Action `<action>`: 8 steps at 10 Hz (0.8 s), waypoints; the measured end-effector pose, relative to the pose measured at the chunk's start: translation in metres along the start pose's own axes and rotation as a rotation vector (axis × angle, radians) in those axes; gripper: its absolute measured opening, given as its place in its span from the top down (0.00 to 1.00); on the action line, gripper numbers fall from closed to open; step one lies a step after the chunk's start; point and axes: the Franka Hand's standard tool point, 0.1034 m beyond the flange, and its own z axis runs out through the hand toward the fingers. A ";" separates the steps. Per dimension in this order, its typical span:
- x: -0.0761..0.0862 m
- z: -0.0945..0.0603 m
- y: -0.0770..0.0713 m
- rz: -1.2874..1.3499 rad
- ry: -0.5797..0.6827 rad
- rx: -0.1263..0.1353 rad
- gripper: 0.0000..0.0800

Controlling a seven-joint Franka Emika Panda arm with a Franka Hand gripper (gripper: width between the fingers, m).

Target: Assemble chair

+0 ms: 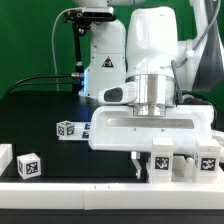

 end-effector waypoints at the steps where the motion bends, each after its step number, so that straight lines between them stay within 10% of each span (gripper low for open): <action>1: 0.000 0.000 0.000 -0.001 0.000 0.000 0.93; 5: 0.003 -0.022 0.019 -0.065 -0.058 0.014 0.93; 8: 0.013 -0.065 -0.003 0.035 -0.231 0.065 0.96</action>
Offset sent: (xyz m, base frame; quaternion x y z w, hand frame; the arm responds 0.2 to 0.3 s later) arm -0.0236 -0.0167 0.0283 0.0128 -0.0644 -0.0875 0.9940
